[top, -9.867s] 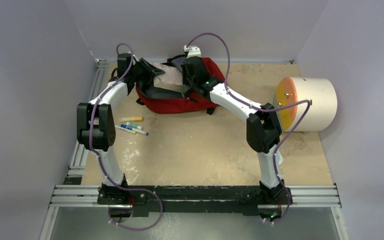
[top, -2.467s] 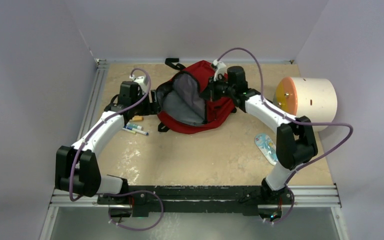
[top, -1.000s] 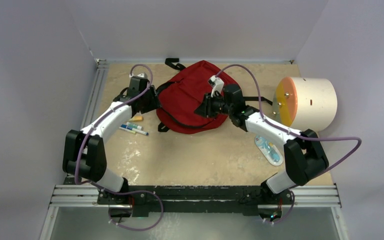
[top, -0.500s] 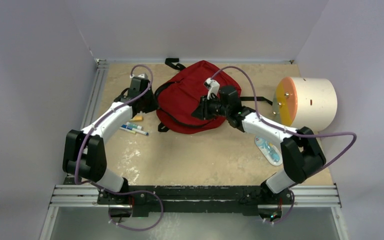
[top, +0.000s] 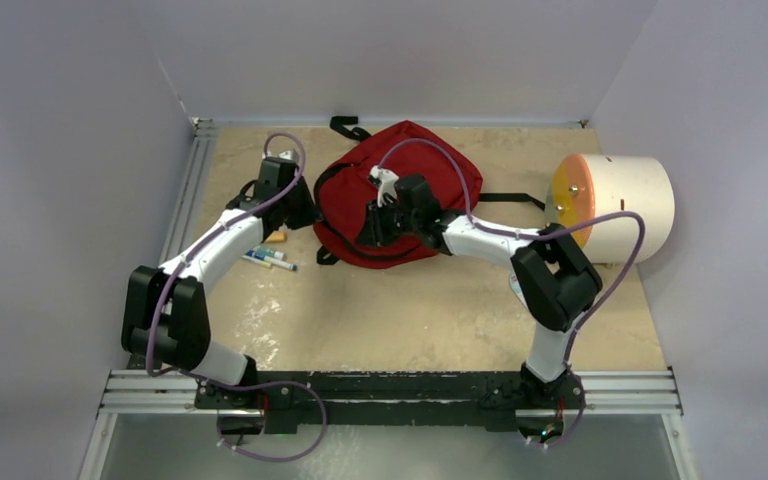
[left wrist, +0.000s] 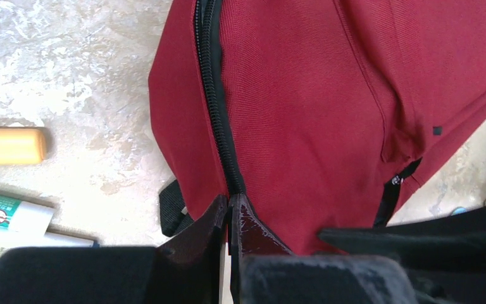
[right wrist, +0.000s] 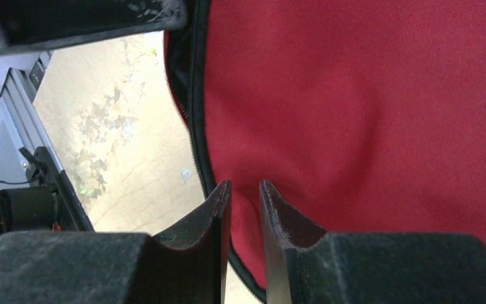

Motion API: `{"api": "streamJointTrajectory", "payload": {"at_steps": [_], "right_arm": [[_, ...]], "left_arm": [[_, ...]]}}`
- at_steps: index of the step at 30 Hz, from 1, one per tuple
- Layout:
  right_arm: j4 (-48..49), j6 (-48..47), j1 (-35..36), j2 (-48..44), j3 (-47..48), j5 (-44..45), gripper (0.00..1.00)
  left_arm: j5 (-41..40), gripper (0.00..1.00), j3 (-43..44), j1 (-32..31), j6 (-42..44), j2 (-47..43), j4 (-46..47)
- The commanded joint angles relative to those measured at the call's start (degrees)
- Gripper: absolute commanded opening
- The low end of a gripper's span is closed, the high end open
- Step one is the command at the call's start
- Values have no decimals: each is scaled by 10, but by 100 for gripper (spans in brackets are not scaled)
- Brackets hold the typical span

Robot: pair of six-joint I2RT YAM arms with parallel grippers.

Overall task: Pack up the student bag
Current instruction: Adjust the student bag at the center of the board.

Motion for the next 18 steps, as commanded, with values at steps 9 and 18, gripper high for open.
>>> {"api": "streamJointTrajectory", "payload": {"at_steps": [9, 18], "right_arm": [[-12, 11, 3, 158, 147, 75, 24], [-39, 14, 3, 179, 184, 113, 25]], "left_arm": [[52, 0, 4, -3, 14, -54, 19], [62, 0, 13, -3, 17, -66, 5]]}}
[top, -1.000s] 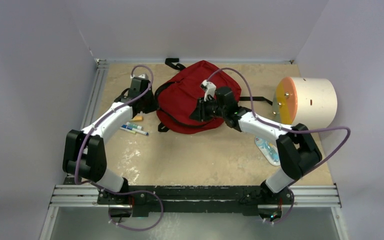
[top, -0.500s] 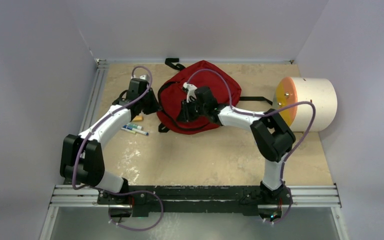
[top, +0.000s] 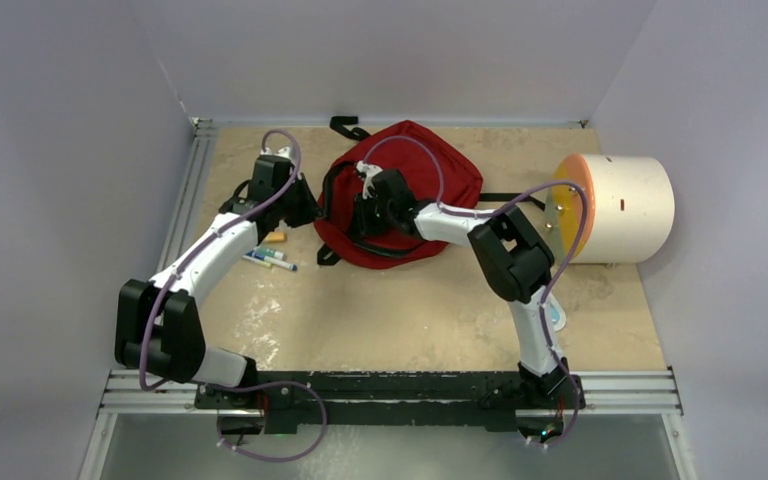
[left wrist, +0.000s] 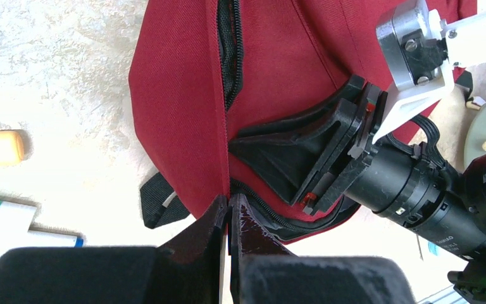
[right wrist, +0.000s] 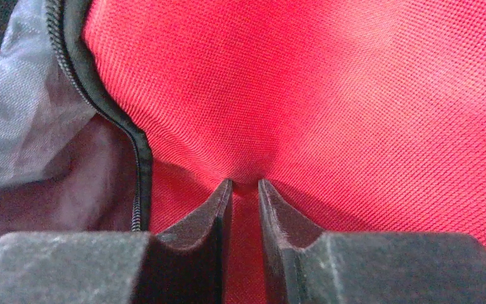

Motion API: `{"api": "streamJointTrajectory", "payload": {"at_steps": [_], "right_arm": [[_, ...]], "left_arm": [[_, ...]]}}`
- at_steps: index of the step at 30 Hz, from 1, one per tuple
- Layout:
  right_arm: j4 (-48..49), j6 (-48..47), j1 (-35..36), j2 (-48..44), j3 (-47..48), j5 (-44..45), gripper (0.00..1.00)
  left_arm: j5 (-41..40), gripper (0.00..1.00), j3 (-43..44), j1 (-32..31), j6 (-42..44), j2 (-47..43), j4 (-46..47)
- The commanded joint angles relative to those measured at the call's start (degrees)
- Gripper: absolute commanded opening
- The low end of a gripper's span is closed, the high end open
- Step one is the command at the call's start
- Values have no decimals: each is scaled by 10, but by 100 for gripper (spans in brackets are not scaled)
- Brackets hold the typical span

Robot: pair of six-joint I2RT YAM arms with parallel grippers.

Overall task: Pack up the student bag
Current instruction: Adjust the student bag at the center of the board.

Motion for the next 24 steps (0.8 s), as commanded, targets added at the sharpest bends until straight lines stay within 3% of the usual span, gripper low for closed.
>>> {"api": "streamJointTrajectory", "payload": {"at_steps": [1, 9, 15, 20, 24], "right_arm": [[-22, -3, 0, -15, 24, 34, 25], [-23, -29, 0, -132, -32, 44, 31], [-39, -28, -1, -257, -110, 132, 39], [-43, 7, -5, -349, -181, 222, 53], [-47, 33, -7, -399, -220, 274, 58]], "left_arm": [[23, 0, 15, -3, 11, -29, 6], [51, 0, 26, -3, 18, -38, -29], [112, 0, 10, -12, 14, -57, -65], [107, 0, -32, -80, -14, -86, -70], [84, 0, -59, -152, -54, -103, -63]]}}
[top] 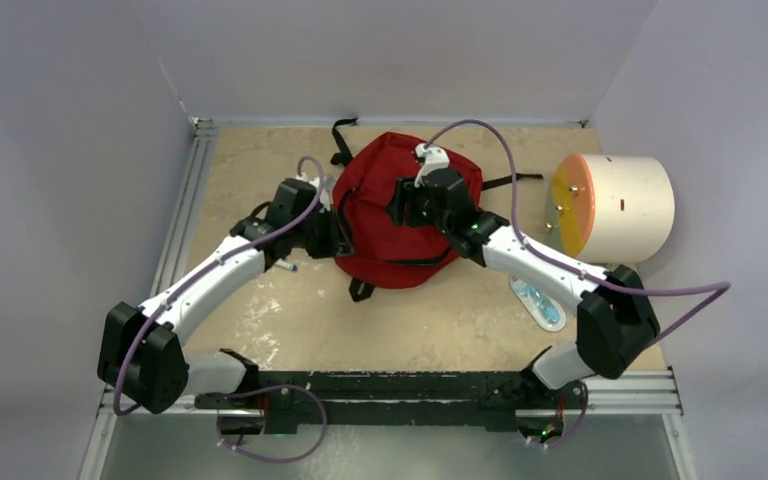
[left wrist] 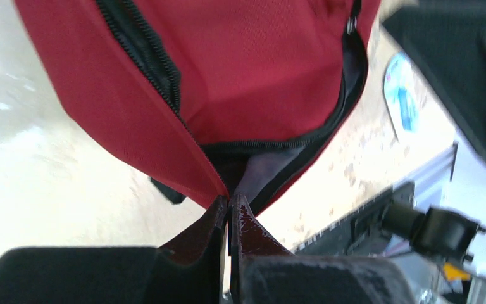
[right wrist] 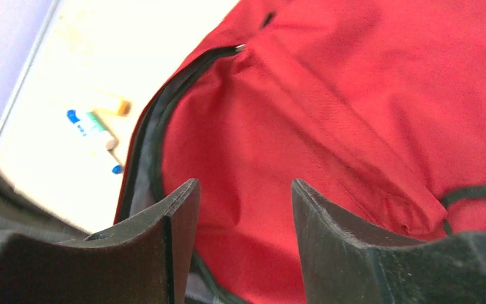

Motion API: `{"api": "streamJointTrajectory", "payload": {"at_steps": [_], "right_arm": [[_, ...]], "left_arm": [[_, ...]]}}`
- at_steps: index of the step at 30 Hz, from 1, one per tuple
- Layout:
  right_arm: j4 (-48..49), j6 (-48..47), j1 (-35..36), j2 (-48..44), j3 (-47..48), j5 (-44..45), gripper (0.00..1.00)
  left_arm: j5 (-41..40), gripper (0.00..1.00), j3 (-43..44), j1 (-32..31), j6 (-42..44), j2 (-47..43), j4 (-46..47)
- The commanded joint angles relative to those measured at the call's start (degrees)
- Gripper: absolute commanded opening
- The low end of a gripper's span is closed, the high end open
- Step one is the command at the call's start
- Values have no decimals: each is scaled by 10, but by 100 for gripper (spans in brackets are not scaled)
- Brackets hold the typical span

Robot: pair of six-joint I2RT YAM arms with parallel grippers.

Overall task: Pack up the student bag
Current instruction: Adjust the student bag at the center of the board.

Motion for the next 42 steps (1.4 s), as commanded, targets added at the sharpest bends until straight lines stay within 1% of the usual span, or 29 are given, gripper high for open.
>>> {"api": "streamJointTrajectory", "payload": {"at_steps": [1, 3, 6, 7, 8, 9, 10, 11, 12, 13, 15, 18, 20, 24, 26, 29, 31, 34, 38, 42], "right_arm": [[-7, 39, -6, -50, -40, 92, 60], [-7, 50, -7, -66, -52, 108, 64], [0, 62, -8, -78, -65, 113, 66], [0, 64, -8, -79, -68, 110, 66], [-1, 66, -7, -79, -68, 107, 67], [-2, 67, -8, -77, -67, 104, 67], [-3, 68, -7, -75, -67, 99, 68], [-2, 71, -8, -73, -68, 94, 68], [-1, 75, -8, -72, -69, 89, 68], [2, 78, -8, -71, -70, 82, 67], [13, 86, -8, -70, -70, 61, 67], [42, 80, -7, -64, -66, 39, 66], [56, 90, -7, -57, -65, 18, 65], [70, 97, -6, -34, -57, -9, 64], [70, 98, -6, -30, -54, -14, 64], [64, 101, -6, -30, -51, -24, 64], [65, 104, -6, -35, -56, -35, 61], [64, 105, -5, -42, -66, -43, 58], [54, 105, -5, -47, -75, -43, 57], [48, 106, -5, -51, -83, -43, 57]], "left_arm": [[0, 0, -23, -75, -55, -30, 4], [-11, 0, -24, -117, -76, -25, 14], [-39, 0, -14, -168, -87, -12, 14], [-50, 3, -11, -170, -87, -12, 4], [-65, 10, -9, -170, -86, -17, -7], [-87, 19, -7, -170, -83, -24, -19], [-108, 31, -4, -169, -77, -35, -34], [-124, 40, -2, -164, -68, -45, -42], [-133, 45, 3, -157, -60, -54, -50], [-136, 49, 6, -144, -53, -62, -57], [-122, 52, 10, -102, -33, -73, -62], [-96, 52, 16, -30, 1, -73, -54], [-95, 52, 32, 4, 30, -56, -40], [-92, 52, 101, 35, 99, 20, -5], [-81, 51, 139, 43, 133, 65, 14], [-74, 46, 190, 51, 171, 132, 38], [-73, 41, 222, 56, 199, 177, 49], [-51, 37, 269, 64, 232, 240, 55], [-1, 36, 315, 67, 280, 301, 42], [36, 39, 314, 67, 309, 319, 57]]}}
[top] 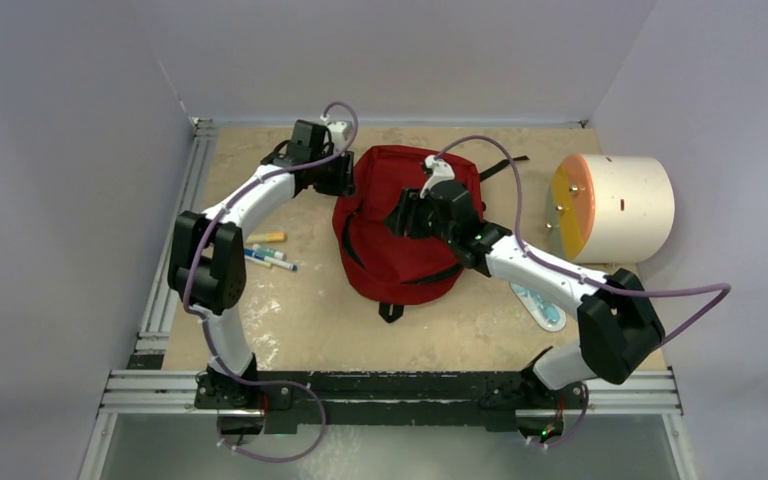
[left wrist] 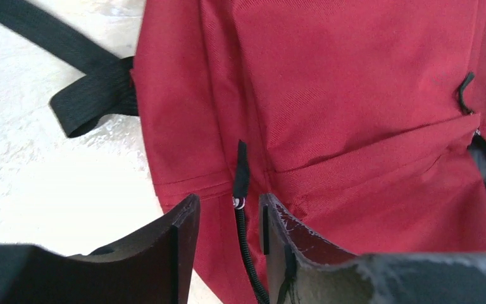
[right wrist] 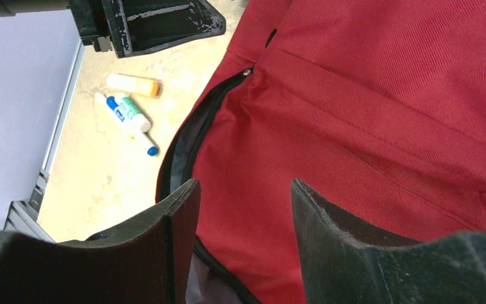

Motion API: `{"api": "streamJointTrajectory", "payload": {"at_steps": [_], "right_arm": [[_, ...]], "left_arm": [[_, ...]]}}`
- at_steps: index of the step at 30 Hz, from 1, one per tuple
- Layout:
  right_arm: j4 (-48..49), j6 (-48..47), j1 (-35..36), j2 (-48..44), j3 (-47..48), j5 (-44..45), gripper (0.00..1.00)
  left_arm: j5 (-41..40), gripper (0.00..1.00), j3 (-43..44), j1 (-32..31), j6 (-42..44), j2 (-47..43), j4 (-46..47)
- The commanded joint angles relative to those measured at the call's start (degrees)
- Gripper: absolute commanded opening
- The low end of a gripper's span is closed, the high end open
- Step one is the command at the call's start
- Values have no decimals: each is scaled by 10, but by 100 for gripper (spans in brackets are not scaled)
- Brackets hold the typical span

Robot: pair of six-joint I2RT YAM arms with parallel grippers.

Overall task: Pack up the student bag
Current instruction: Adjust the student bag at the center of the board, then zip the student bag at the center of the board.

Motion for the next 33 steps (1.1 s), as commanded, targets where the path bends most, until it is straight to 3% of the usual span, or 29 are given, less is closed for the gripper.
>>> {"api": "streamJointTrajectory", "payload": {"at_steps": [1, 27, 33], "right_arm": [[5, 5, 0, -24, -9, -6, 57], [12, 18, 1, -18, -26, -37, 56], [10, 18, 1, -18, -27, -37, 56]], "left_arm": [[61, 40, 26, 2, 64, 10, 26], [88, 38, 51, -14, 101, 110, 16], [99, 29, 50, -15, 98, 119, 14]]}}
